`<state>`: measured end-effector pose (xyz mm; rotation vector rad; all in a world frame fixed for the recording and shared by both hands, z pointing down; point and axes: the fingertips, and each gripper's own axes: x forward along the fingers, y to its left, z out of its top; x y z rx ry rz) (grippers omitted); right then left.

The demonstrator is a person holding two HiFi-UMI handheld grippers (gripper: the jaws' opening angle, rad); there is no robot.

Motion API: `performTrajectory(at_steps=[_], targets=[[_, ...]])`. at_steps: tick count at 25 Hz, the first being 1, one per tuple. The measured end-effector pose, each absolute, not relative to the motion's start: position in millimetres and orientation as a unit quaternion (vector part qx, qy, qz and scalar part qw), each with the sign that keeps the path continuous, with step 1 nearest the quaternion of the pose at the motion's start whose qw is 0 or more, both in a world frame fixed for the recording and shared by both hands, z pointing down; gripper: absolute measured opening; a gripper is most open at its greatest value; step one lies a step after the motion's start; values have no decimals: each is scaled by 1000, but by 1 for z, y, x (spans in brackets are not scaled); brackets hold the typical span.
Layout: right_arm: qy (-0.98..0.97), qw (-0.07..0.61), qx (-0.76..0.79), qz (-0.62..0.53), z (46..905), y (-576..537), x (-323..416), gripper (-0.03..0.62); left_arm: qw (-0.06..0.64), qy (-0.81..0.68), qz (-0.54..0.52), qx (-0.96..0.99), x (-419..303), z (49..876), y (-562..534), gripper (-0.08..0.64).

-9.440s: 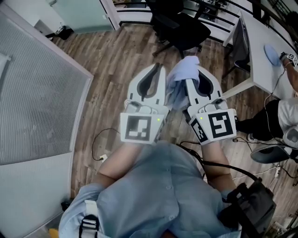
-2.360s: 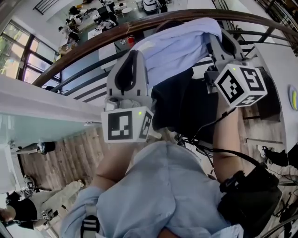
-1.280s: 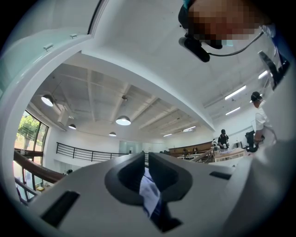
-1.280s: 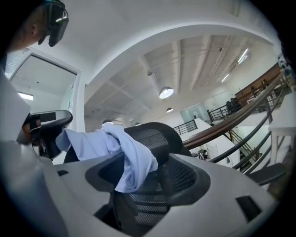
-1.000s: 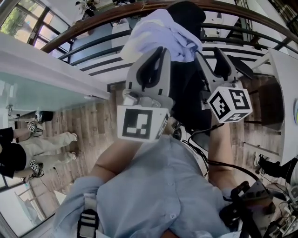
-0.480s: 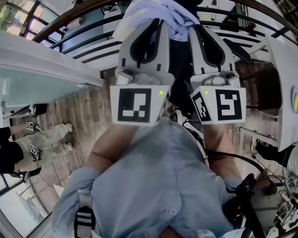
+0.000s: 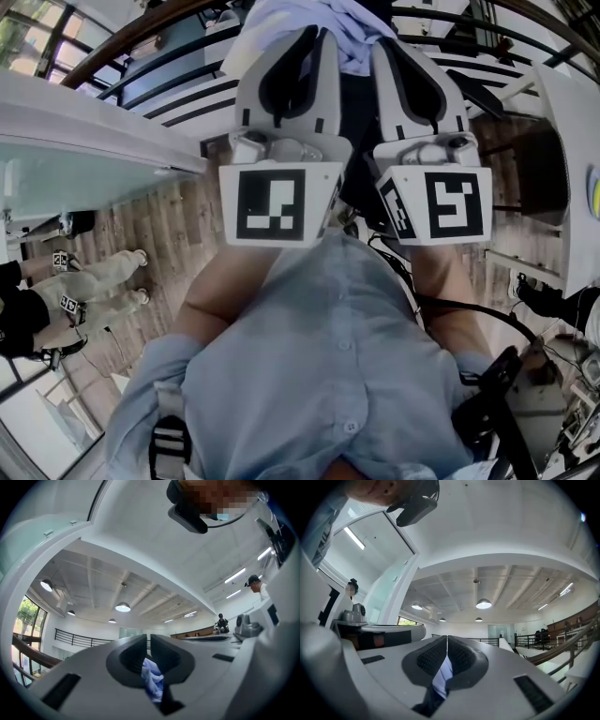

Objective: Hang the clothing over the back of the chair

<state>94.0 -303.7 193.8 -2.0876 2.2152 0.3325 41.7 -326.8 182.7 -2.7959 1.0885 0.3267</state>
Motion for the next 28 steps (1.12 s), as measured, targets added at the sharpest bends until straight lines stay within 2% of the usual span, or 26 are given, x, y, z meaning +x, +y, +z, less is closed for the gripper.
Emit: performTrajectory(at_steps=[28], targets=[[724, 34, -680, 110, 196, -306, 88, 12, 60, 355, 103, -927, 42, 188, -326, 26]])
